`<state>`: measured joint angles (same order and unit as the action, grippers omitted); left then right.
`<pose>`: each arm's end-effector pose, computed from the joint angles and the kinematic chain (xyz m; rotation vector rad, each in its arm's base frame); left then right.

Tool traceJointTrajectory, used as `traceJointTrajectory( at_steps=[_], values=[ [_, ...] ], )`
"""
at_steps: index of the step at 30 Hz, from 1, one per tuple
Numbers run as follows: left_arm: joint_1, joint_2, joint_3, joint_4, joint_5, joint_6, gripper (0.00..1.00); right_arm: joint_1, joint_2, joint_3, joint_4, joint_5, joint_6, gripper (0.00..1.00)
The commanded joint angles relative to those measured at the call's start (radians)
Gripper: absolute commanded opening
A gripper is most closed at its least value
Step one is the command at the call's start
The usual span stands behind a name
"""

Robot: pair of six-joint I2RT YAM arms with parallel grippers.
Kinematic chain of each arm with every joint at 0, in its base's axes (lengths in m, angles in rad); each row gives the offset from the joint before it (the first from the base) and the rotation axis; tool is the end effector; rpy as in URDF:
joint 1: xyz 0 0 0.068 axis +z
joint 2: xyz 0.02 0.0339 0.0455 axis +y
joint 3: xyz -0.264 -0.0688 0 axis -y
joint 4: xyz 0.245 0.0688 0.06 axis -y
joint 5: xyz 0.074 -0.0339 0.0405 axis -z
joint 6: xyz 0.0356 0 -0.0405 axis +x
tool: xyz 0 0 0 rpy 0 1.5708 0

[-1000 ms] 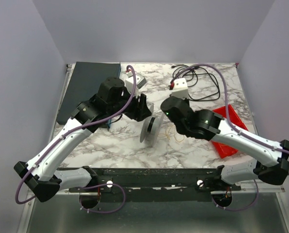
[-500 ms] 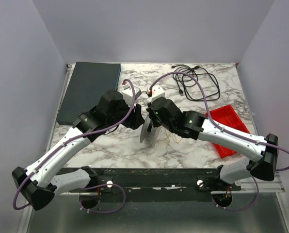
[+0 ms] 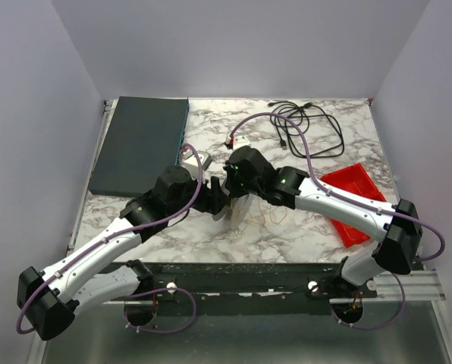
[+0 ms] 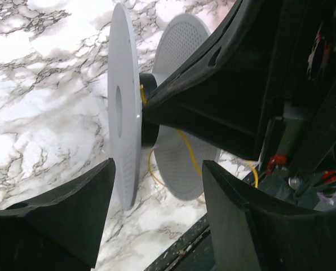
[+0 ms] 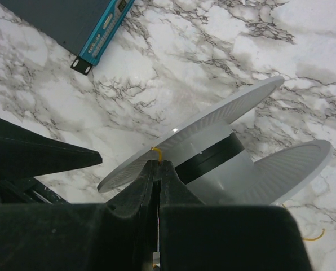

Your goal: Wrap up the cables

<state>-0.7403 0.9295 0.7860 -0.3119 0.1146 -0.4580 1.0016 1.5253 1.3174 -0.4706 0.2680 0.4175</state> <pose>0.1533 -0.1456 0.3013 0.3758 2.1021 -0.8518 0.1936 0.2851 0.3174 -0.5108 2.2049 0.4728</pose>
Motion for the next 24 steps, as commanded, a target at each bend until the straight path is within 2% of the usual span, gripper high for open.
traceJointTrajectory(
  at_steps=[1, 5, 10, 18, 24],
  values=[
    [-0.057, 0.017, -0.022, 0.155, -0.107, -0.08, 0.67, -0.008, 0.013, -0.015, 0.027, -0.056, 0.052, 0.01],
    [-0.103, 0.044, -0.023, 0.175, -0.228, -0.1, 0.69, -0.015, 0.001, -0.033, 0.045, -0.096, 0.069, 0.01],
    [-0.152, 0.042, -0.033, 0.184, -0.362, -0.081, 0.62, -0.031, -0.049, -0.072, 0.078, -0.157, 0.085, 0.01],
    [-0.173, 0.047, -0.054, 0.225, -0.391, -0.046, 0.55, -0.059, -0.087, -0.131, 0.142, -0.297, 0.127, 0.01],
    [-0.205, 0.054, -0.072, 0.253, -0.438, -0.083, 0.52, -0.082, -0.115, -0.155, 0.179, -0.359, 0.188, 0.01]
  ],
)
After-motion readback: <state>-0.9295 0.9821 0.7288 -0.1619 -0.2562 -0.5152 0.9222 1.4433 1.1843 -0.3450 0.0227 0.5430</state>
